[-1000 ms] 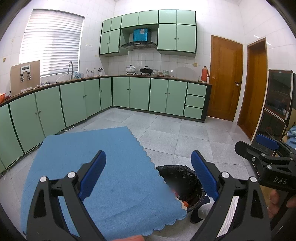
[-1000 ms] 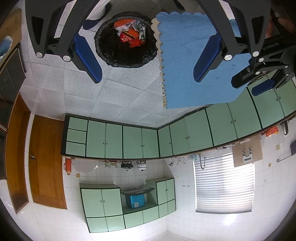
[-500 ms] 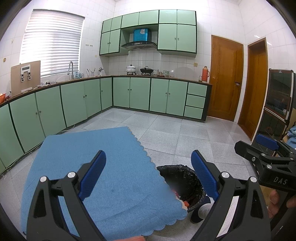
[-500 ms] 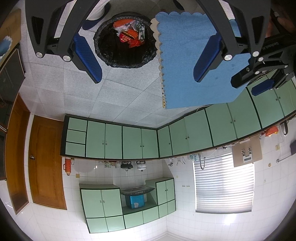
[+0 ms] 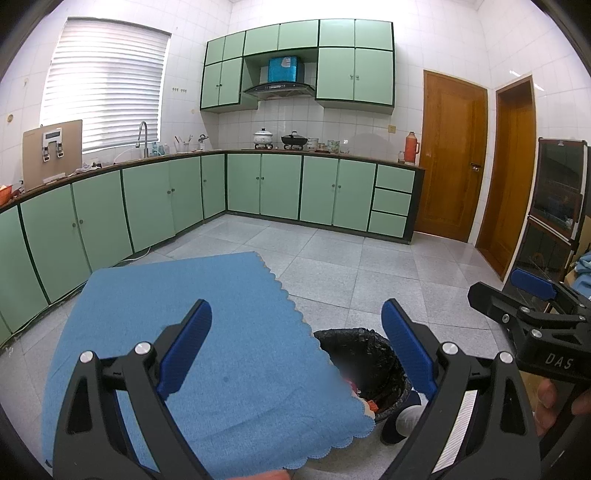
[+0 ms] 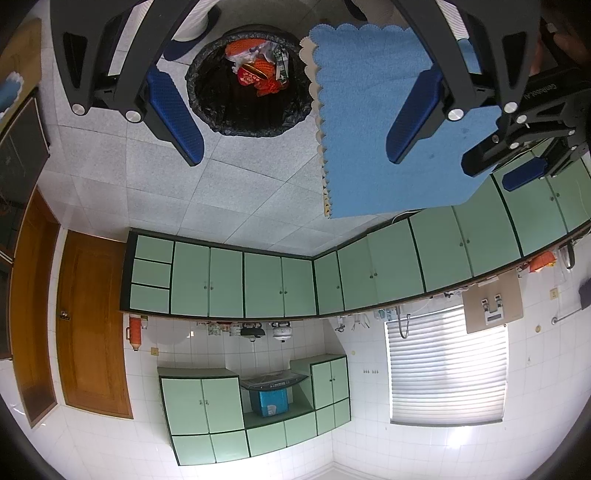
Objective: Collect trash
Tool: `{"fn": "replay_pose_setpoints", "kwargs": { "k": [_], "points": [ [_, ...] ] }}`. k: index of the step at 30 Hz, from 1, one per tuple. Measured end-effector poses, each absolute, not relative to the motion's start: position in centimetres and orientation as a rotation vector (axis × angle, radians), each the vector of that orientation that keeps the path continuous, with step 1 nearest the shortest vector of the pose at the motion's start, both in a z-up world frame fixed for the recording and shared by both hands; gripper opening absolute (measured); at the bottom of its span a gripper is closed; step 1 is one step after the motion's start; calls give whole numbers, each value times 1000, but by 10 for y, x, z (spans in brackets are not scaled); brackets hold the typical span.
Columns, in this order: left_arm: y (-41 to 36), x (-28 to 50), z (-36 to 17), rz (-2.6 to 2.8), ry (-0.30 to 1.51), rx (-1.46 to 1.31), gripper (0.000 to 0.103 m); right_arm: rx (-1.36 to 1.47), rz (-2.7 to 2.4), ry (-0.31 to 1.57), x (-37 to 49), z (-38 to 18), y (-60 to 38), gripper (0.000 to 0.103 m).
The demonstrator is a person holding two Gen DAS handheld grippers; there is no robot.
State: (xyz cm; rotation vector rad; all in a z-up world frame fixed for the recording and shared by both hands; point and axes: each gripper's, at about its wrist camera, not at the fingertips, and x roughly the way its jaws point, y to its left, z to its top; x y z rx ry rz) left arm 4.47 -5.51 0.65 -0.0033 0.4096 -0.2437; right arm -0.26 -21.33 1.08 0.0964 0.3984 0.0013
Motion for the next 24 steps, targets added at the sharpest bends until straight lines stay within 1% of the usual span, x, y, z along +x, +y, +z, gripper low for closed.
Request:
{"fn": "replay_pose_setpoints", "kwargs": {
  "k": [24],
  "points": [
    [-58, 45, 6, -241, 414, -3, 90, 97, 1, 399, -2, 12, -215, 97]
  ]
}}
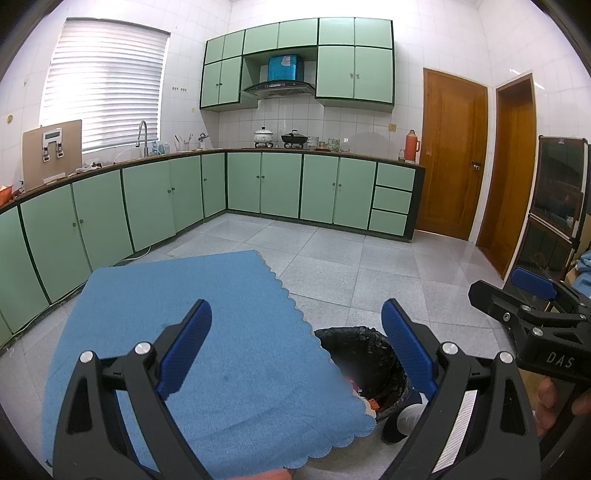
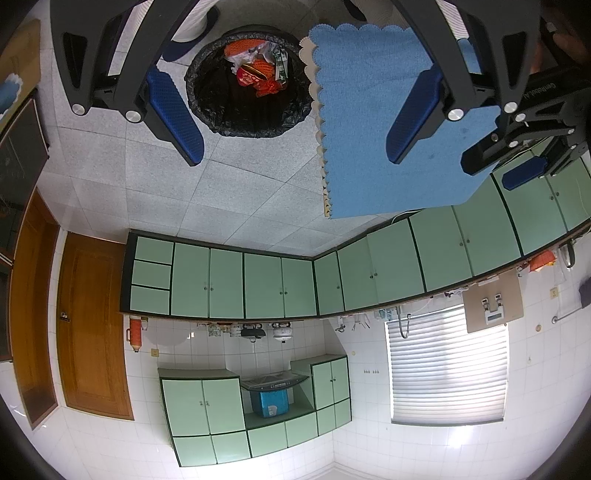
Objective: Collect trash
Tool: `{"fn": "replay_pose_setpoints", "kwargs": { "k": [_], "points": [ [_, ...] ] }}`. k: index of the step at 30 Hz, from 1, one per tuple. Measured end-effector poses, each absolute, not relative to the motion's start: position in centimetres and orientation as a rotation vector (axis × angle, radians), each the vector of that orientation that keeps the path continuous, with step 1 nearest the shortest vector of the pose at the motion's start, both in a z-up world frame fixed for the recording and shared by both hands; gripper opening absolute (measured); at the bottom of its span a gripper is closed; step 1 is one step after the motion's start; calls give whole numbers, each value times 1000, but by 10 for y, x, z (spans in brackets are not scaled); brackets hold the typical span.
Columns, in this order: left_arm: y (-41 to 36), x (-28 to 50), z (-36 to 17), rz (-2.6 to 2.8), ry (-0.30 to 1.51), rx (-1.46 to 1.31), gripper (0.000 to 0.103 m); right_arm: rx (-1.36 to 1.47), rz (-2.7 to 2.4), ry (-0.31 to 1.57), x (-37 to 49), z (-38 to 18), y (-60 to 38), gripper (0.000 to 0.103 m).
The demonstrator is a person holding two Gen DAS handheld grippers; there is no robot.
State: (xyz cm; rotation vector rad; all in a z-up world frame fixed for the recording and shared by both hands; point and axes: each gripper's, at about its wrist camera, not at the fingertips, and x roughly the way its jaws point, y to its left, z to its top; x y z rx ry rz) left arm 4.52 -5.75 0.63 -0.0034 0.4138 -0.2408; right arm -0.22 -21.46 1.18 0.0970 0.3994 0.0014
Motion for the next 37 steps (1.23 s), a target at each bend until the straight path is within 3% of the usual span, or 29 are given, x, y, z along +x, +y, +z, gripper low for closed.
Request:
{"fn": "replay_pose_setpoints", "kwargs": {
  "k": [37],
  "points": [
    [-50, 56, -1, -237, 435, -4, 90, 104, 4, 414, 3, -2, -211, 97]
  ]
}}
